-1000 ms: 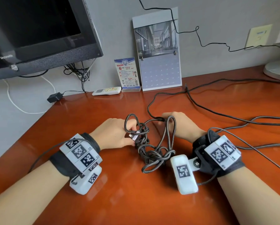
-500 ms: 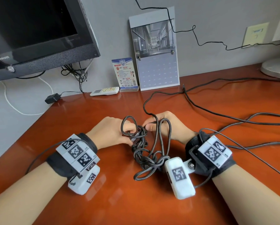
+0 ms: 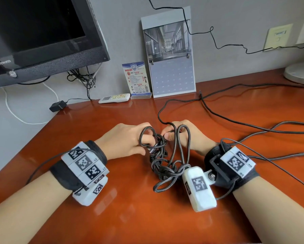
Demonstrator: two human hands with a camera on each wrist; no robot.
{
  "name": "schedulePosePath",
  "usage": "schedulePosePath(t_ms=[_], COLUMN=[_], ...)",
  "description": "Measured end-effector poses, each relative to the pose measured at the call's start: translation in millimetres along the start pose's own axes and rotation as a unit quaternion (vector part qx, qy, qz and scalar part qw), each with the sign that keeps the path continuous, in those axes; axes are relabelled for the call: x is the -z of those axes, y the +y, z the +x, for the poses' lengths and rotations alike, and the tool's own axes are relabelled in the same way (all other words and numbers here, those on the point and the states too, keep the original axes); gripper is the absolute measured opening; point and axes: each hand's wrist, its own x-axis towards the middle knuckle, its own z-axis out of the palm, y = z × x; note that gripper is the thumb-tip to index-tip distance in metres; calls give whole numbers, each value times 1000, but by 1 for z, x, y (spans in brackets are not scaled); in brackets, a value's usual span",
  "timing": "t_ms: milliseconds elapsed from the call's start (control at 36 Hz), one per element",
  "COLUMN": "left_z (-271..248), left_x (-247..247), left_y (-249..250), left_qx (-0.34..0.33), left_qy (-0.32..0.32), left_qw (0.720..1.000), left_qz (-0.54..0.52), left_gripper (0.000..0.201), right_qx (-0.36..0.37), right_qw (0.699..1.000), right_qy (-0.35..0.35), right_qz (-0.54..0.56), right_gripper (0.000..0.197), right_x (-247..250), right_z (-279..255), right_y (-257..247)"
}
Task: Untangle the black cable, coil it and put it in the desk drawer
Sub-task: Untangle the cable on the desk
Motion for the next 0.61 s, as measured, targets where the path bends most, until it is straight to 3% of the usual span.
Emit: schedulePosePath(t_ms=[139, 333, 417, 500, 611], left_z=[0, -2, -5, -4, 0], left_x=[-9, -13, -16, -15, -12], left_y=[-2, -6, -9, -8, -10], left_qx=[50, 19, 66, 125, 240], left_qy=[26, 47, 54, 57, 66], left_qw=[996, 996, 993, 988, 954], left_qz=[-68, -69, -82, -70, -169], left_gripper=[21, 22, 29, 28, 20], right_qx=[-23, 50, 56, 40, -3], right_qw=[999, 997, 992, 984, 973], right_qy=[-9, 52, 112, 160, 138], right_qz=[21, -20, -11, -62, -186], right_gripper=[16, 10, 23, 12, 18], right_x=[-2, 2, 1, 2, 10], right_z=[-3, -2, 1, 4, 3], right_y=[0, -7, 1, 3, -2])
